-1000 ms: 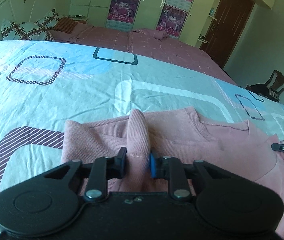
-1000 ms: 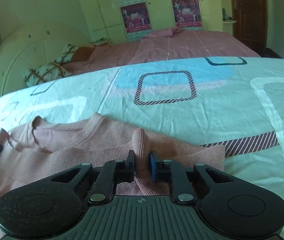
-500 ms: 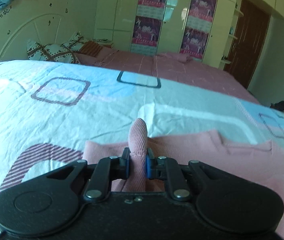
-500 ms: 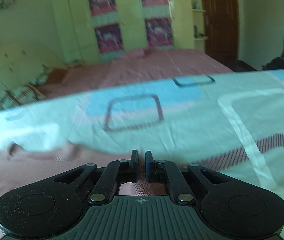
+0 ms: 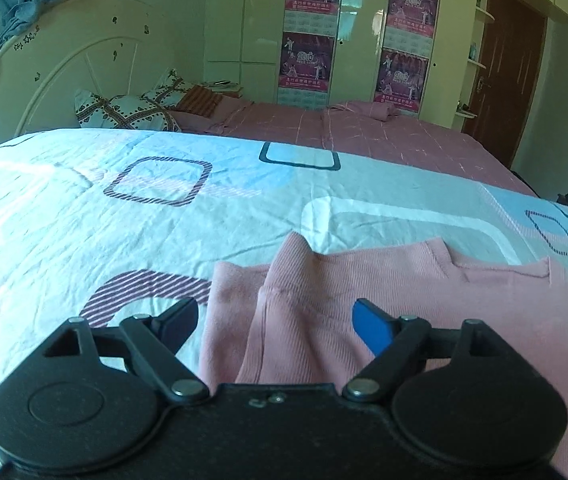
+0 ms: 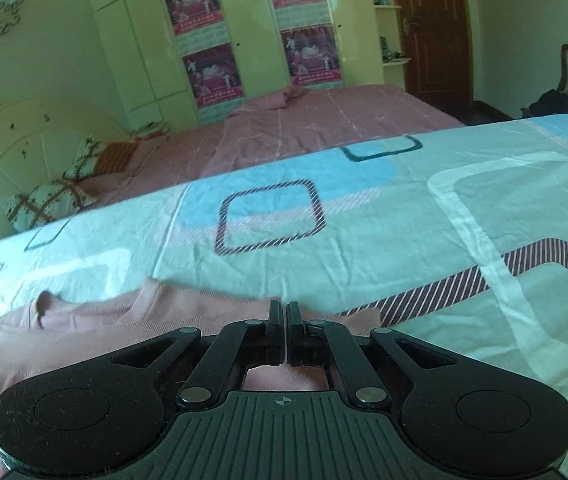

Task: Fold small clothes
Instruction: 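Lay the hem over the collar and open both grippers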

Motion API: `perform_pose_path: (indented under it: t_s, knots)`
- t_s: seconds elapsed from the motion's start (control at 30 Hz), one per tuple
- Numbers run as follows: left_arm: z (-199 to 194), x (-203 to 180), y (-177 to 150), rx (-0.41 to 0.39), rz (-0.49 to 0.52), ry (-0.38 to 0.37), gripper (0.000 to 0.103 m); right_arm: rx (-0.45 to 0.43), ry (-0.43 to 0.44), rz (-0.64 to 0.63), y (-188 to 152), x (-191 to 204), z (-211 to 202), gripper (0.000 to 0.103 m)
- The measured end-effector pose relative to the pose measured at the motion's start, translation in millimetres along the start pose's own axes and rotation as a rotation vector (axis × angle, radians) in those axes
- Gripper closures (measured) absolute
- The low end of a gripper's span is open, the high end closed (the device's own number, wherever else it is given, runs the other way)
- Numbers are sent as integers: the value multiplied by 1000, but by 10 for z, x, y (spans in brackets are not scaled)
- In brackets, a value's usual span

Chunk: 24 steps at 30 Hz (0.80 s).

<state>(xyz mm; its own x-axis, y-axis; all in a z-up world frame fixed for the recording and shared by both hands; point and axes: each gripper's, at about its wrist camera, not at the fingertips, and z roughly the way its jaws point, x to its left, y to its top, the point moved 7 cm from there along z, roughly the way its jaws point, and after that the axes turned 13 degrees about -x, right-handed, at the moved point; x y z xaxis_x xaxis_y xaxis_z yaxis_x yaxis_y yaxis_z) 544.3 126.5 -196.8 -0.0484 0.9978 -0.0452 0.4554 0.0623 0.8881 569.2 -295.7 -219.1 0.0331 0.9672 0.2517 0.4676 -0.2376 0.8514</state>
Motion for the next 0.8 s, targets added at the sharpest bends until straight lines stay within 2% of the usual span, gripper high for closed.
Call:
perform_pose_path:
  t_s: [0.07, 0.13, 0.17, 0.2, 0.23, 0.27, 0.33, 0.43, 0.53, 0.63, 0.8]
  knots:
    - [-72, 1, -117, 17, 36, 0, 20, 11, 1, -29, -68, 63, -14, 101]
    - [-122, -1, -236, 35, 64, 3, 20, 5, 10, -44, -110, 127, -60, 95]
    - [-130, 14, -286, 42, 61, 3, 20, -2, 20, -45, -121, 165, -89, 77]
    - [-140, 29, -315, 43, 50, 6, 19, -8, 26, -54, -130, 208, -113, 53]
    - [-136, 49, -336, 46, 39, 14, 18, -16, 27, -76, -150, 254, -133, 48]
    - [-124, 60, -349, 54, 31, 17, 18, -15, 17, -128, -197, 297, -134, 48]
    - [-113, 87, -345, 65, -2, 22, 18, 25, -76, -221, -316, 269, -43, 51]
    - [-143, 116, -322, 70, -23, 33, 18, 49, -101, -147, -364, 56, 16, 52]
    - [-261, 152, -288, 68, -26, 61, 27, 43, -140, -170, -309, 22, -52, 52]
    - [-439, 98, -237, 38, -35, 33, 27, 24, -80, -112, -249, 84, -242, 52]
    - [-615, -255, -129, 1, -15, -46, 25, 11, 55, -106, -243, 584, -451, 52]
